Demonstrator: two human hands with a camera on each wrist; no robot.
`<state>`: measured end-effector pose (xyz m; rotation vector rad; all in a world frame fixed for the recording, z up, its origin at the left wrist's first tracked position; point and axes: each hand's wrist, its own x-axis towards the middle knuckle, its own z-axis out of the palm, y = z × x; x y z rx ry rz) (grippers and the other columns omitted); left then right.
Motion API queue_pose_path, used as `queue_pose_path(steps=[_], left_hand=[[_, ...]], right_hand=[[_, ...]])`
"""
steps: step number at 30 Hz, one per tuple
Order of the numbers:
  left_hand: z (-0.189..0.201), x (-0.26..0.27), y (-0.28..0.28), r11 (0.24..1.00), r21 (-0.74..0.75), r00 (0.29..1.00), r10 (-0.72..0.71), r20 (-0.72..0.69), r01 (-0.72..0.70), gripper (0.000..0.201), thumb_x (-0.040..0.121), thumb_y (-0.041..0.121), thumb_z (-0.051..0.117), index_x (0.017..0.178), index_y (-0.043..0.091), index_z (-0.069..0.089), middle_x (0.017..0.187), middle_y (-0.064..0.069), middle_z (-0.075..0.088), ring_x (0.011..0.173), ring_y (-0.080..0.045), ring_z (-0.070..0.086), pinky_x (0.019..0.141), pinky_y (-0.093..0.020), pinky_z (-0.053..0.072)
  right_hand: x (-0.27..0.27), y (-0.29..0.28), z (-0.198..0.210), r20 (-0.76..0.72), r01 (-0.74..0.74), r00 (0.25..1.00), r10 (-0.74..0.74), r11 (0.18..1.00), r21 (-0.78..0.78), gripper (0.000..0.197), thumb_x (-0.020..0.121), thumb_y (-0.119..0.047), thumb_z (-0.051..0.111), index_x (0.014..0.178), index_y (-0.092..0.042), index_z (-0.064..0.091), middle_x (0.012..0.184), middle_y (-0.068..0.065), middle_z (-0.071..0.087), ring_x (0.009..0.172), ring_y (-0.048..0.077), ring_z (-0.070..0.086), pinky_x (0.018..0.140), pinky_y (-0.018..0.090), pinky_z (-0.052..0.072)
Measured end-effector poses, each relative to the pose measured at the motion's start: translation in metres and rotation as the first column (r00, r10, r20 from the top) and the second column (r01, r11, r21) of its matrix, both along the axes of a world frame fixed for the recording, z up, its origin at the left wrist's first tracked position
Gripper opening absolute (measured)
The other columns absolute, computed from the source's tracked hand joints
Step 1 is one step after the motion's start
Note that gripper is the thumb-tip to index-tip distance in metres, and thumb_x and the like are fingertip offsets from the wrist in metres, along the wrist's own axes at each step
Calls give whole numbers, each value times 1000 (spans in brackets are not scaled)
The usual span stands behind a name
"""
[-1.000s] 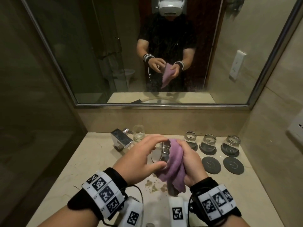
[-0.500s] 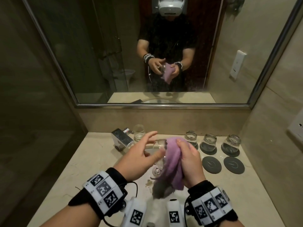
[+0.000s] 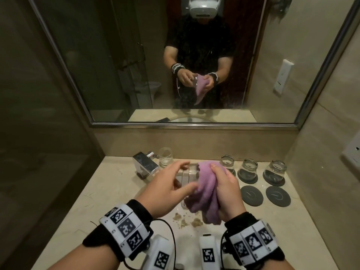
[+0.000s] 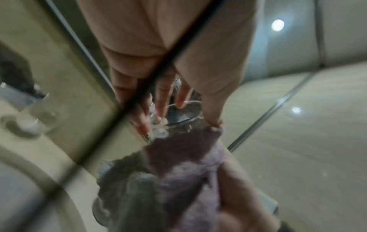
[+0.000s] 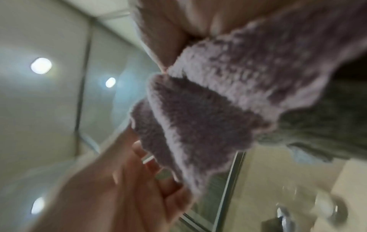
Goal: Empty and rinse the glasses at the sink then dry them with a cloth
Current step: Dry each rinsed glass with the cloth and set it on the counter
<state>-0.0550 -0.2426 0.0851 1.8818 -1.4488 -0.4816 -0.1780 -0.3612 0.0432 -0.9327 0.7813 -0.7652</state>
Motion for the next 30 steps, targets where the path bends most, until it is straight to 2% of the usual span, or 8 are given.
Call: queue_pose_path(steps=[3, 8, 13, 18, 23, 26, 28, 30], left_hand=[[-1, 4, 0, 993, -29, 984, -105, 142, 111, 65, 85, 33, 72, 140, 41, 40, 136, 25, 42, 112, 10, 48, 96, -12, 42], [3, 2, -1, 1000, 9, 994, -12, -111, 13, 46, 80, 61, 58, 123, 54, 42, 119, 23, 53, 82, -6, 69, 82, -34, 59], [-2, 5, -2, 985, -44, 973, -155, 170, 165, 64, 84, 39, 72, 140, 43, 41, 142, 22, 41, 122, 10, 44, 101, -13, 40], [-7, 5, -2, 999, -44, 998, -8, -70, 4, 59, 70, 81, 55, 121, 55, 45, 116, 20, 59, 76, -8, 69, 81, -43, 58], [-7, 6, -2, 991, -19, 977, -131, 168, 136, 61, 86, 49, 64, 141, 44, 39, 142, 23, 41, 120, 7, 47, 99, -18, 44], [-6, 4, -2, 999, -26, 999, -26, -24, 25, 72, 73, 79, 54, 135, 47, 41, 128, 21, 52, 92, -2, 66, 85, -32, 57], [-6, 3, -3, 1000, -18, 999, -7, -52, 6, 61, 75, 75, 55, 127, 45, 46, 118, 20, 58, 79, -3, 68, 83, -38, 58], [-5, 3, -3, 998, -12, 996, -57, 73, 58, 55, 83, 57, 64, 133, 44, 44, 130, 20, 53, 100, 6, 60, 96, -26, 50]], right_hand=[[-2, 0, 2, 46, -127, 992, 121, 979, 158, 46, 85, -32, 64, 112, 5, 62, 101, 27, 66, 88, 37, 66, 85, 50, 52], [2, 2, -6, -1, 55, 998, -56, 992, -113, 32, 79, -46, 65, 92, -18, 70, 97, 20, 71, 97, 39, 67, 88, 59, 52], [0, -3, -2, 105, -179, 982, 160, 960, 217, 43, 83, -34, 65, 109, 1, 66, 105, 29, 63, 94, 38, 60, 91, 52, 46], [1, -4, -12, -38, 18, 999, -24, 987, -158, 35, 79, -50, 64, 94, -18, 70, 96, 14, 73, 96, 34, 68, 89, 57, 52], [0, -3, -6, 63, -162, 986, 153, 970, 181, 37, 85, -36, 64, 101, -2, 67, 93, 24, 66, 83, 35, 65, 84, 49, 52], [2, -3, -13, 38, -14, 999, 13, 1000, 26, 39, 84, -39, 64, 101, -3, 67, 99, 23, 70, 92, 40, 67, 90, 55, 52], [3, 0, -10, 11, 14, 1000, -14, 999, -50, 35, 82, -42, 65, 94, -9, 67, 97, 24, 69, 96, 44, 65, 88, 59, 52], [3, 0, -6, 19, -30, 999, 29, 999, 41, 33, 90, -33, 61, 102, -3, 65, 96, 27, 69, 91, 43, 67, 86, 55, 54]])
